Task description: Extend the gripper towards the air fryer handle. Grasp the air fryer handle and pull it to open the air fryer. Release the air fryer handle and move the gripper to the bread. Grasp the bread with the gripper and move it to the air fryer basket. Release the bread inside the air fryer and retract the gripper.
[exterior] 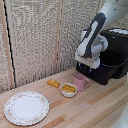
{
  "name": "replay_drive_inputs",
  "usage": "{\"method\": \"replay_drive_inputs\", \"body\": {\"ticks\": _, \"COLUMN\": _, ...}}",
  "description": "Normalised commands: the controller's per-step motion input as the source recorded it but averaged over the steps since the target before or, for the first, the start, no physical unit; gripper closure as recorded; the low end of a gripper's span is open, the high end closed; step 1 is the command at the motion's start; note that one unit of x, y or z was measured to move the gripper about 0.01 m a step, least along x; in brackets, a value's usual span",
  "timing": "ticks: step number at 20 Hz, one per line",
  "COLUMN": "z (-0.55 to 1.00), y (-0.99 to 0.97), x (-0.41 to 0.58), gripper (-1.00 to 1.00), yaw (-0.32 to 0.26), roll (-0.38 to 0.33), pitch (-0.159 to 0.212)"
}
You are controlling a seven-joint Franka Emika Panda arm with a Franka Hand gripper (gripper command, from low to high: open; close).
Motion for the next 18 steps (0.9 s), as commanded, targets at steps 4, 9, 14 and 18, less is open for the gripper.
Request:
{"method": "replay_drive_inputs", "body": {"ticks": 4, "z": 0.73, "y": 0.22, "x": 0.219, "gripper": -1.00, "yaw": 0.090, "roll": 0.120, "pitch": 0.000}}
{"method": "replay_drive_inputs", "body": {"ticks": 9, "z": 0.47, "y": 0.09, "x": 0.381, "gripper": -1.00, "yaw": 0.218, "roll": 0.187, "pitch": 0.008}}
{"method": "replay_drive_inputs", "body": {"ticks": 14, "z": 0.12, "y": 0.00, "x": 0.335, "gripper": -1.00, "yaw": 0.290, "roll": 0.168, "pitch": -0.022}}
{"method": "replay_drive_inputs", "body": {"ticks": 18, "z": 0.00, "y": 0.24, "x": 0.338, "gripper": -1.00, "yaw": 0.213, "roll": 0.074, "pitch": -0.064}}
